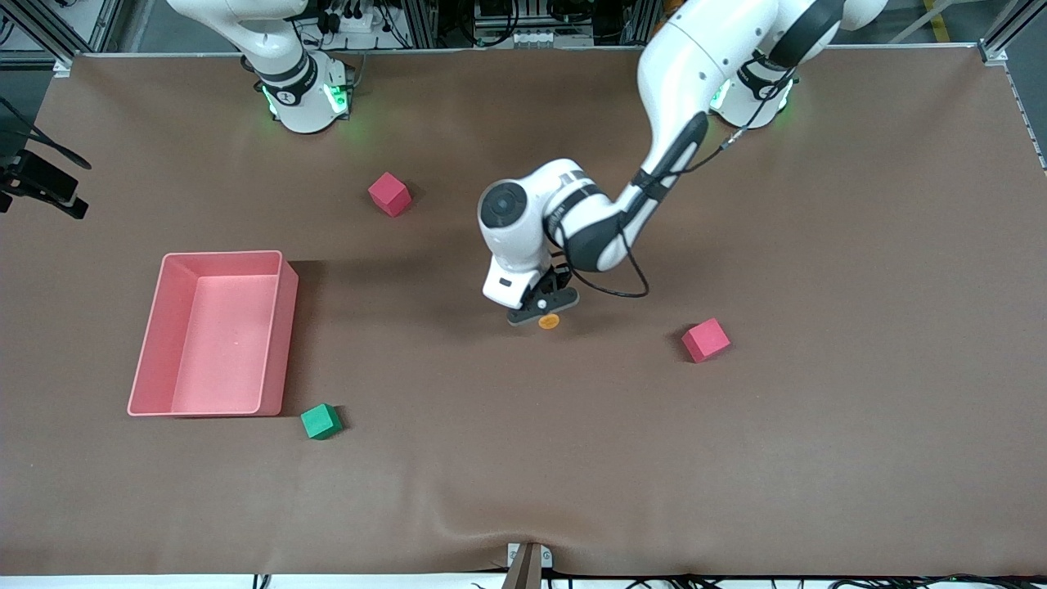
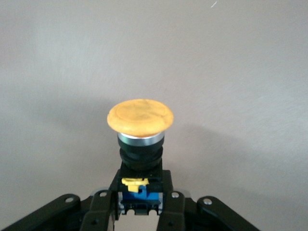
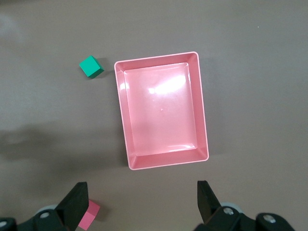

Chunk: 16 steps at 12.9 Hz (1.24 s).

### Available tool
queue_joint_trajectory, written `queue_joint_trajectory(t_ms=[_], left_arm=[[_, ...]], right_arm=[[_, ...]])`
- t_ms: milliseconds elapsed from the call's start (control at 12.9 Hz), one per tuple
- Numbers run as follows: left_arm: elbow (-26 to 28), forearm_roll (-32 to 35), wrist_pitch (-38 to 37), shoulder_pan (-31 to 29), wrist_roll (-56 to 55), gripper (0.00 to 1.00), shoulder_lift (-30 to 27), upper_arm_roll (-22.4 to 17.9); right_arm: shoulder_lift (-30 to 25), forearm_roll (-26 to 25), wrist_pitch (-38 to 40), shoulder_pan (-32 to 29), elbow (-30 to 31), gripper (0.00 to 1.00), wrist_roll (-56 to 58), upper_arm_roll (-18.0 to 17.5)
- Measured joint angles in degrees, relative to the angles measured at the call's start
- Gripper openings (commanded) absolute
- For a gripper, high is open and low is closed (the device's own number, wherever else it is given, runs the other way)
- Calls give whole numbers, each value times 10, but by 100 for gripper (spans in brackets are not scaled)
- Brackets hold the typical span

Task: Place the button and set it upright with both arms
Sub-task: 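Stand the button upright on the table with the left gripper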

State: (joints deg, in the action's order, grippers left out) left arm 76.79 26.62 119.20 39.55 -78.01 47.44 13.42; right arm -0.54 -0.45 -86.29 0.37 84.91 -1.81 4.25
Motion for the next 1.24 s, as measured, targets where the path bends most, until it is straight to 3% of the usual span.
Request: queue_joint_trajectory(t_ms=[232,464,695,1236], left_arm=[[2,169,58,59,-153,0,14,-13],[9,366,59,93,-314,0,37,-16],[14,522,60,106,-458,0,81,-17],[34,682,54,111,-519,0,117,-35]], right_arm=[[0,0,0,0,0,100,0,0],[0,0,7,0,-1,100,0,0],[1,0,10,0,-2,100,0,0],[1,0,12,0,-2,100,0,-1]])
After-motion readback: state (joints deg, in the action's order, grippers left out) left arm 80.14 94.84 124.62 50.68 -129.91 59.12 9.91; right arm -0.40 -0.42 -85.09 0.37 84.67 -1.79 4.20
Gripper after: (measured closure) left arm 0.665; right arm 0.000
